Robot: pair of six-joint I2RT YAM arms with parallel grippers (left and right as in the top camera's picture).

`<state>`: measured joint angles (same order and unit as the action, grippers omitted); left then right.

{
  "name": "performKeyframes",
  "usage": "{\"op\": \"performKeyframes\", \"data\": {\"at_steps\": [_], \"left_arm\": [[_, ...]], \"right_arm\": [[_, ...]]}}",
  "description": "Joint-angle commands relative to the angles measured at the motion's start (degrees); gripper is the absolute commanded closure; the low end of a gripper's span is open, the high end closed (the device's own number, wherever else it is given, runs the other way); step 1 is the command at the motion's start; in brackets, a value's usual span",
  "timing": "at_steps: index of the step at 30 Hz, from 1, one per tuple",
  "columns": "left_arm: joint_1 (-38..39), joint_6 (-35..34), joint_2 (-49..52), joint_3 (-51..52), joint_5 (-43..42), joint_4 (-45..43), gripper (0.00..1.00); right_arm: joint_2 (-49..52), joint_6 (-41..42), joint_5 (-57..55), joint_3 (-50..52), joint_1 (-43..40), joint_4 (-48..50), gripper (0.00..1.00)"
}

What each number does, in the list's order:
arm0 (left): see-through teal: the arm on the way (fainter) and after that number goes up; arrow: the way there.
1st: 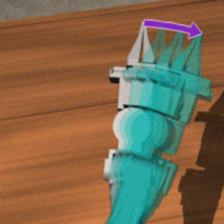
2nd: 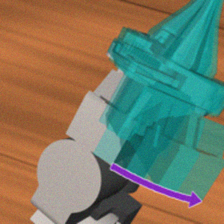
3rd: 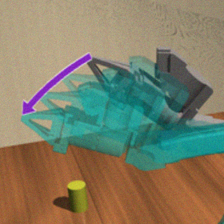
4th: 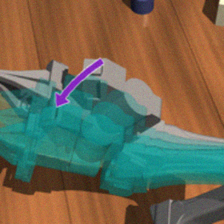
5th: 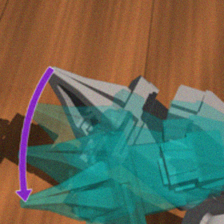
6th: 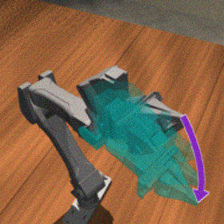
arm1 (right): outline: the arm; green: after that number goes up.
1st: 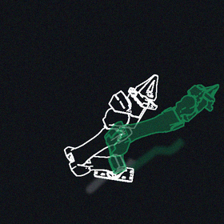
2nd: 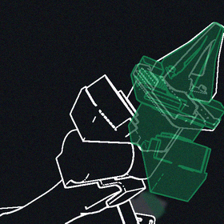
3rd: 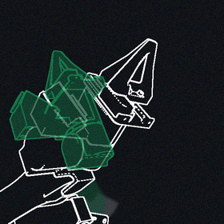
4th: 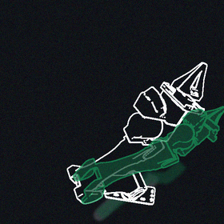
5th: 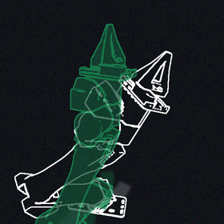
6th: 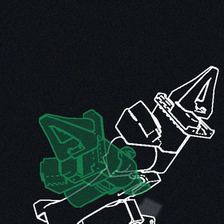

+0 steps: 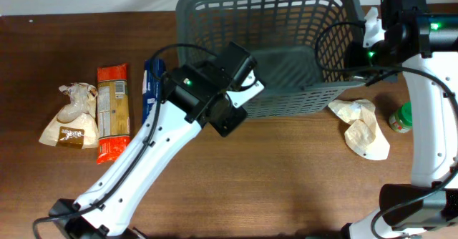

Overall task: Pack container
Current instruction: 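Grip the basket rims with both grippers and drag it toward the table center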

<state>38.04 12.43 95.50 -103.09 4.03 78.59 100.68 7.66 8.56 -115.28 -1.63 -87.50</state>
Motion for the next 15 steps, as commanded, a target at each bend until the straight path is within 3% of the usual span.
{"op": "performKeyframes", "data": {"at_steps": [1, 12, 15], "left_arm": [[-1.9, -0.1, 0.4, -0.4, 3.8, -0.5, 0.98], [-4.2, -0.8, 0.2, -0.7, 4.0, -1.3, 0.98], [-5.3, -8.4, -1.4, -2.0, 9.6, 0.2, 0.98]], "right_arm": [[0.4, -1.7, 2.0, 0.0, -0.2, -1.5, 0.96], [0.3, -1.7, 2.0, -0.2, 0.8, 2.1, 0.96], [0.3, -1.2, 2.0, -1.5, 0.8, 4.6, 0.96]]}}
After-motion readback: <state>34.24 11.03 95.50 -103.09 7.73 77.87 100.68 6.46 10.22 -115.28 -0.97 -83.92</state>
